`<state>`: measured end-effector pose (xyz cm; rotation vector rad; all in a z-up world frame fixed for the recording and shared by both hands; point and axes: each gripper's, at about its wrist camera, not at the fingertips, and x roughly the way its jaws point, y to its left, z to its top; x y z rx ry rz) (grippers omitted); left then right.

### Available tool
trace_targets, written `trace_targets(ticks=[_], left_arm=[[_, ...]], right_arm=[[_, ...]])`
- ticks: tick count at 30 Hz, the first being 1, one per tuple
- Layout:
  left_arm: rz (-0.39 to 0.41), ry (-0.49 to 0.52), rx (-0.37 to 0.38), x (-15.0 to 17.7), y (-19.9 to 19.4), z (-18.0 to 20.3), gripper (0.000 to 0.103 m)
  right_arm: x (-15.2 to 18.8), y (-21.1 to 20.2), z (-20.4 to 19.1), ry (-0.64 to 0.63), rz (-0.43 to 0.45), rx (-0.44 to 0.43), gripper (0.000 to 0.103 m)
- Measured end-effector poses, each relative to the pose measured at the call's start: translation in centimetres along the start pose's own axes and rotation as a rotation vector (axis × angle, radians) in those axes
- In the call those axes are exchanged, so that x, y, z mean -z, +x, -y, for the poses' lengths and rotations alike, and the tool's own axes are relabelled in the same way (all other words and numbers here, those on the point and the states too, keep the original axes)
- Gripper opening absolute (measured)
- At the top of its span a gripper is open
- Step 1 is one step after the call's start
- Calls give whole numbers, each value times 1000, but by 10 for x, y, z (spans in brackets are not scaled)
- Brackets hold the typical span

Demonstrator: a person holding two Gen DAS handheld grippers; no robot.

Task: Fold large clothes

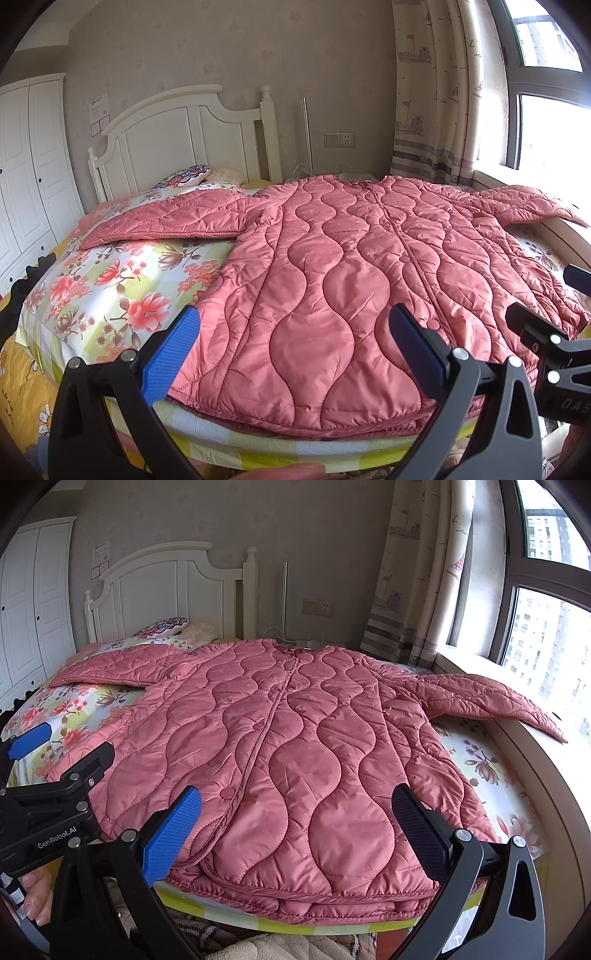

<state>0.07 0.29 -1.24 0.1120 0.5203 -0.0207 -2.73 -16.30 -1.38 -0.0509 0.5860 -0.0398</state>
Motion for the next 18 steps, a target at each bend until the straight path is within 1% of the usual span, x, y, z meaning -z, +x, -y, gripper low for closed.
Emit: trace_targets(ticks=[18], left_arm=[[-7,0,1,4,0,0,101]], right_arm=[[1,4,0,11,-20,-9,99]])
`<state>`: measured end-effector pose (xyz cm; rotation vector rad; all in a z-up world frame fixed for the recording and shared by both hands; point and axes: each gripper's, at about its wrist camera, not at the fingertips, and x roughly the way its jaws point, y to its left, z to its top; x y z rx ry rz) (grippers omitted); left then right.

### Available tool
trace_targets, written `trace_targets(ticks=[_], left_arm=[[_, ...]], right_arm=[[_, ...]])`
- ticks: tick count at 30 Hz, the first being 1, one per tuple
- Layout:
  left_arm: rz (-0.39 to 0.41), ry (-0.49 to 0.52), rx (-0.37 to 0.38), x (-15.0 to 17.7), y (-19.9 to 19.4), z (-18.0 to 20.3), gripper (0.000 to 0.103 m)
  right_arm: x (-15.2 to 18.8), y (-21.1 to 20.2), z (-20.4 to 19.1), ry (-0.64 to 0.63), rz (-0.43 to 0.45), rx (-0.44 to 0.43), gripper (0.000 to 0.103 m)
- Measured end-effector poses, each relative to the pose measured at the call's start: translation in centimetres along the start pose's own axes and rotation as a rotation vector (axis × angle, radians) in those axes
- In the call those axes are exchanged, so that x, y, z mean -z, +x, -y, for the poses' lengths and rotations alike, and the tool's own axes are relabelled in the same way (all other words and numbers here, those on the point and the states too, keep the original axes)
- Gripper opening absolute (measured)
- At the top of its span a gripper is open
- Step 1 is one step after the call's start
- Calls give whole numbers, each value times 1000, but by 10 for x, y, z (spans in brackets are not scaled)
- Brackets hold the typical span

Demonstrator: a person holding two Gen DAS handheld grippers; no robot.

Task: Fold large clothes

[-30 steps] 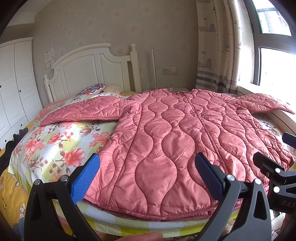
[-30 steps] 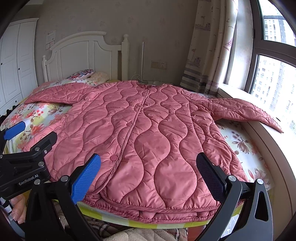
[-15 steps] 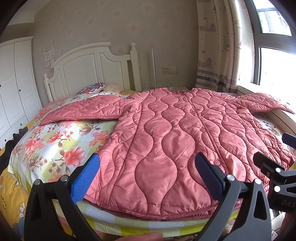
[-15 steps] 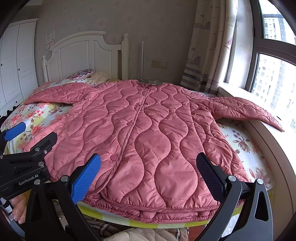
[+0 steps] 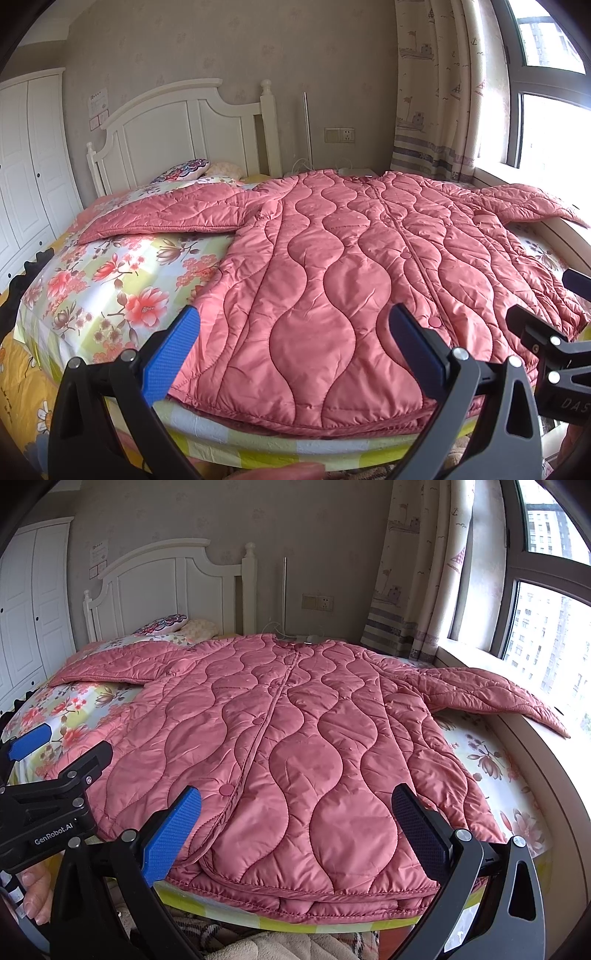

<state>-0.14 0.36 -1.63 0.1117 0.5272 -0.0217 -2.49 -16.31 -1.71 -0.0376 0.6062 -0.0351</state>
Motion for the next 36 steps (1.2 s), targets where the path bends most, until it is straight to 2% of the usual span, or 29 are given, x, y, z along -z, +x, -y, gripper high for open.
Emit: trace_targets(ticks=[13,22,25,27,29,36], left_arm=[[-17,-2,1,10,-2,3,101],[-102,-15,9,3,19,3,101],[-122,11,11,-8,34,3,101],[-132,50,16,-20,54,3,101],[-167,75,30,-36,85,3,101],[-344,60,-67,-80,225,-18,101]], right_arm=[[1,3,4,21,-18,-2,99],[1,18,12,25,-57,9,99],[-4,26,20,12,-55,24,99],[-13,32,39,39,-47,13,99],[-29,47,77,128,-40,10,99],[-77,146,253,556,-153,163,99]])
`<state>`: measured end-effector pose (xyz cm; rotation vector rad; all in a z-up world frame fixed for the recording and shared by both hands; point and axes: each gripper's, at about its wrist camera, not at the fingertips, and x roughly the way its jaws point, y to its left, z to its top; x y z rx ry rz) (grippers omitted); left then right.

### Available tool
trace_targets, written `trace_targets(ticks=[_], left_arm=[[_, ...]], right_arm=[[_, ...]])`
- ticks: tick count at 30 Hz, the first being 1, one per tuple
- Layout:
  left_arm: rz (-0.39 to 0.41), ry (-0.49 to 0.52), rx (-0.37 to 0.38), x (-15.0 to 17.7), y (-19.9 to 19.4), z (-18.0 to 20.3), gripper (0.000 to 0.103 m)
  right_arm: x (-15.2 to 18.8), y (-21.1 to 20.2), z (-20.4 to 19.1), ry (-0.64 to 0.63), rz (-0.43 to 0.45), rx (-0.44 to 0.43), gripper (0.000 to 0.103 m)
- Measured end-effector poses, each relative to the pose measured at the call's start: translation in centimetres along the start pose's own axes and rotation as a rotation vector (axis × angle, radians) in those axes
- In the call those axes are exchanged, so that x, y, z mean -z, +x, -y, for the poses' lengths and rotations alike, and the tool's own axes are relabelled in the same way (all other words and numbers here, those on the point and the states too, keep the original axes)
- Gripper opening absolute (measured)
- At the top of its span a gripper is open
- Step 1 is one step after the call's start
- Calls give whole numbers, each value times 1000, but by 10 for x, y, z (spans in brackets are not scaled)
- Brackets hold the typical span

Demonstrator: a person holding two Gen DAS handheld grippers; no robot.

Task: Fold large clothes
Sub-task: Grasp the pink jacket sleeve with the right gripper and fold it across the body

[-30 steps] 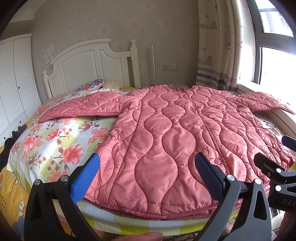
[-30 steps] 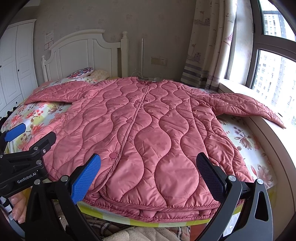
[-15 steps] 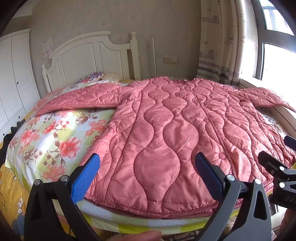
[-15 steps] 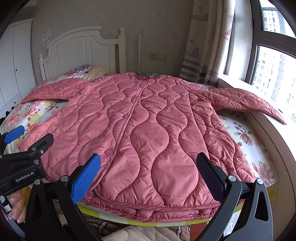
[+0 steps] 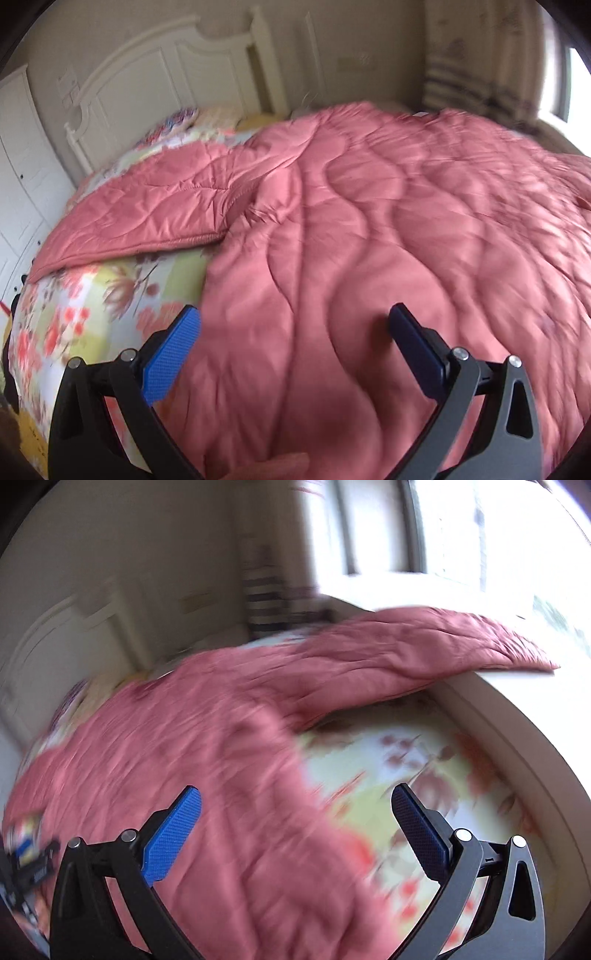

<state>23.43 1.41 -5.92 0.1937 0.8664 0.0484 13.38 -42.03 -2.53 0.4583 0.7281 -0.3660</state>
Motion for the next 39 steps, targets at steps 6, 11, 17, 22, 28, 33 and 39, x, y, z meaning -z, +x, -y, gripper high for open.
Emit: trace_targets(ticks=[6,11,17,22,28,33,39], left_arm=[[-60,-115,95,-10,34,-20,101],[-59,-156,140,-8,38,-28,101],[-65,-153,137,-8,35,-27,101],[-66,-153,137,-8,35,-28,101],[-65,-156,138,-9,35,-27,101],[-63,-158,141,-9,35,-27,101],[-63,-159,142,-9,35,-28,101]], right_arm=[[-68,77,54,299,-36,-3,97],[-93,96,50,333,47,128,58],[-113,71,9,105,256,284,31],[-111,66,-71,-288,410,436,30],[2,97,-228,-1143,502,457,47],[60,134,-241,-1326,359,453,61],[8,112,-189,-1071,215,246,86]])
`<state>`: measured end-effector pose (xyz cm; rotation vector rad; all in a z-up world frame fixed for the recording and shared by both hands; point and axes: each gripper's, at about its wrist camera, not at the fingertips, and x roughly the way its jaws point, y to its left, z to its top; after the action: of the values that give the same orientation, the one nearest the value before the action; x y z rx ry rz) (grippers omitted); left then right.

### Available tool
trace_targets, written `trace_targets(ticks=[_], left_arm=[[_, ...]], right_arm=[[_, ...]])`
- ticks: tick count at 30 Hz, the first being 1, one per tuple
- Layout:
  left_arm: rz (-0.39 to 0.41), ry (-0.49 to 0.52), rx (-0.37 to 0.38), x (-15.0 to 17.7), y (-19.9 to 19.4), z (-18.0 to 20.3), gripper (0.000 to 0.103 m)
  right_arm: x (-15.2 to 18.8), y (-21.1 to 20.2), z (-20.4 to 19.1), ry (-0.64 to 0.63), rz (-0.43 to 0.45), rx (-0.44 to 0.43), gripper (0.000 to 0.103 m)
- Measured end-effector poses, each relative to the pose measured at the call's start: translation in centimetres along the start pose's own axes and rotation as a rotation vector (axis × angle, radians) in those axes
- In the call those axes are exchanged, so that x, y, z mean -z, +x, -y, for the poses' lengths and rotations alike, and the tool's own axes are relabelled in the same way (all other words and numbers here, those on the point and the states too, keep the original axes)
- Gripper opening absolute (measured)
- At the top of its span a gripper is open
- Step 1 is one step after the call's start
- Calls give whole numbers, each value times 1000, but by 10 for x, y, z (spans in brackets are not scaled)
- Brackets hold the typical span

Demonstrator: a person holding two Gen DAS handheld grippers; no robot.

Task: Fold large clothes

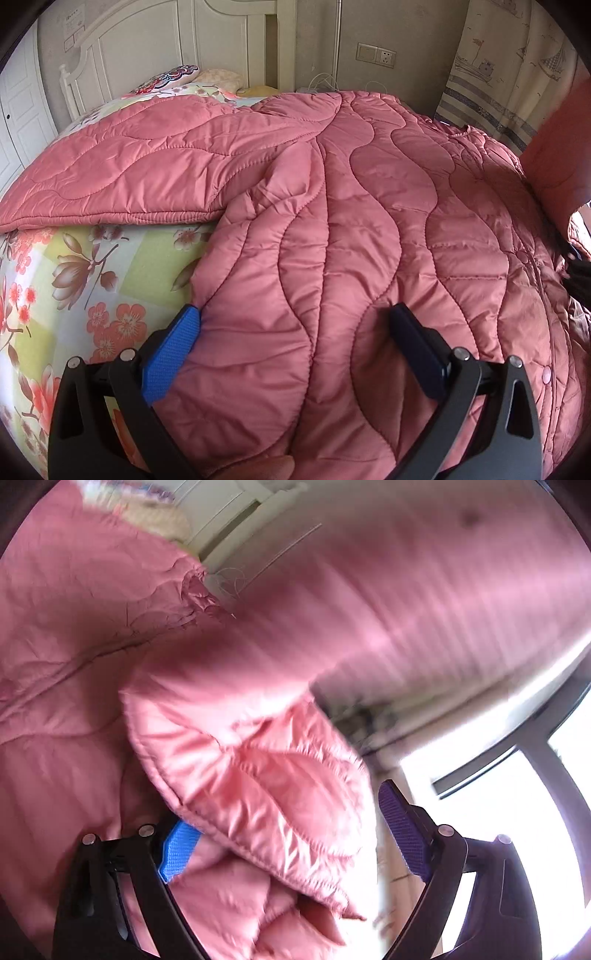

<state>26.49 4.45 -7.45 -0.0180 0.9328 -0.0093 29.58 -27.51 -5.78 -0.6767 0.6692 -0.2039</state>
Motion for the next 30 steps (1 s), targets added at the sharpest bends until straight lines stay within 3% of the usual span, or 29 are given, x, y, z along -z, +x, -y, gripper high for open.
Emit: trace_targets(ticks=[6,9,13,17,20,22,25,27,30], left_arm=[[0,0,-1,0,0,0,101],[1,0,-1,0,0,0,101],[1,0,1,0,0,0,101],[2,0,0,1,0,0,101],[2,-1,1,1,0,0,101],[0,1,-3,0,1,0,101],[-6,19,-28,0,3,5,101],[-7,19,-28,0,3,6,101],[-30,40,-32,-2,1,8,101]], right_arm=[[19,9,92,476,21,-316,86],[5,13,95,555,54,-430,86],[-33,-2,59,472,96,-501,86],[-71,-39,-25,270,107,-512,86],[-91,-42,-77,126,105,-478,80],[-96,-38,-102,51,77,-422,69],[-96,-36,-109,38,63,-407,56],[-97,-33,-100,71,59,-437,40],[-91,-39,-86,112,94,-524,32]])
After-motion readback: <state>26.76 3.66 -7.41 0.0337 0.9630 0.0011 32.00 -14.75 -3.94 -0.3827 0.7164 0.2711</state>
